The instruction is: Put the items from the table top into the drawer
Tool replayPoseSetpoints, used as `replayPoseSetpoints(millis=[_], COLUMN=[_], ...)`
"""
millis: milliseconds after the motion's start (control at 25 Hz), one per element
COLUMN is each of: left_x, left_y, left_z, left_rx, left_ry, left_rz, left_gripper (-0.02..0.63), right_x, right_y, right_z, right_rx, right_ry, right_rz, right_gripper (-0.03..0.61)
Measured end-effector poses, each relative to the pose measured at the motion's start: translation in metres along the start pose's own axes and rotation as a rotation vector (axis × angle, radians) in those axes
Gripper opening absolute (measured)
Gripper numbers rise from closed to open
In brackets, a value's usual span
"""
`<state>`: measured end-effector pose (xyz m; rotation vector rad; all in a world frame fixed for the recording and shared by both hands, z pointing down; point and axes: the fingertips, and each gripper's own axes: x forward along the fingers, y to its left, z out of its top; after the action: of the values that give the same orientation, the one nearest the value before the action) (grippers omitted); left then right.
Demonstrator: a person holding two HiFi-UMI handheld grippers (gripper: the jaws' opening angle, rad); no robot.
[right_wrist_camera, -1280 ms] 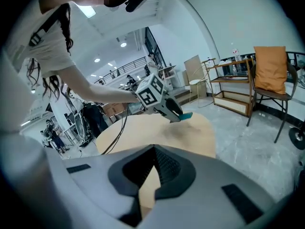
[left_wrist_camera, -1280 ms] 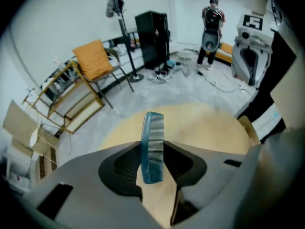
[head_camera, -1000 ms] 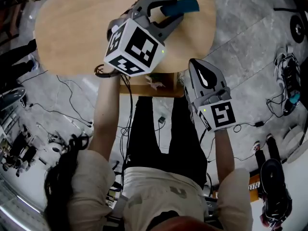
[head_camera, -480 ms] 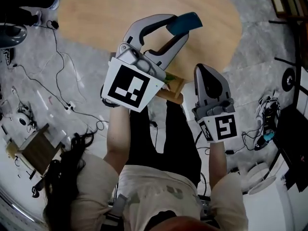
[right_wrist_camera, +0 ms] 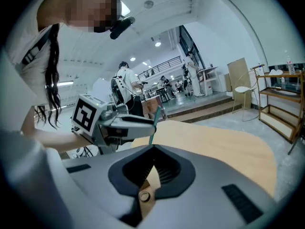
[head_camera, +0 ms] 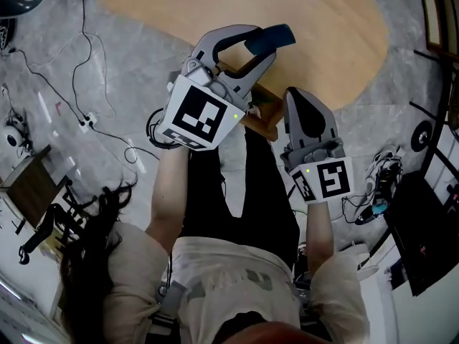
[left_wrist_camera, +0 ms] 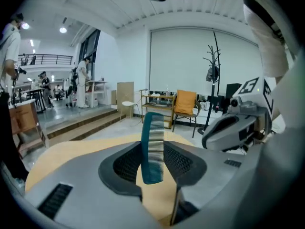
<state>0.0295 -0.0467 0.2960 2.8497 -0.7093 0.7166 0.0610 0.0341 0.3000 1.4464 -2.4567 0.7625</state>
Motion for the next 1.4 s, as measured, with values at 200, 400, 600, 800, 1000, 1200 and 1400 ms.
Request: replayPoseSetpoints(millis=[200,400,600,800,1000,1200,1400], left_x=[-0.011,-0.021,-0.018,-0.010,0.006,0.000,-0.003], left_y=[-0.034,-0.087,-0.114,-0.121,-0.106,-0.109,-0.101], left_z=[-0.110,-0.222,-0.321,-0.368,-0.389,-0.386,-0.377], left_rx=[0.009,0.062,0.120,0.228,0.258,0.225,0.135], left_ry=[0.217,0.463,0.705,0.842,0.899,0.892,0.861], left_rz=[-0.088,-0.254,-0.401,-0.483,-0.413,-0.409,-0.374], left_gripper=[0.152,0.152,0.152,0.152,0.005,0.005,0.005], right_x=[0.020,0.039,0.057,0.065,0.068,0.063,0.063], right_y=[0.021,0.041,0.064,0.083,0.081,0.074,0.070], right_z=[-0.019,-0.038,-0.058,-0.074,-0.086,-0.084,-0.073], right_rx=[-0.029,-0.065,-0.078,-0.091,-0.078,-0.078,-0.074], right_ry=[0.061,0.130,0.175,0.212,0.236,0.234,0.212], right_rz=[0.059,0.122,0.161,0.208,0.209,0.197,0.187], right_gripper=[0.005,0.005,0.005,0.005,0.005,0.005,0.005])
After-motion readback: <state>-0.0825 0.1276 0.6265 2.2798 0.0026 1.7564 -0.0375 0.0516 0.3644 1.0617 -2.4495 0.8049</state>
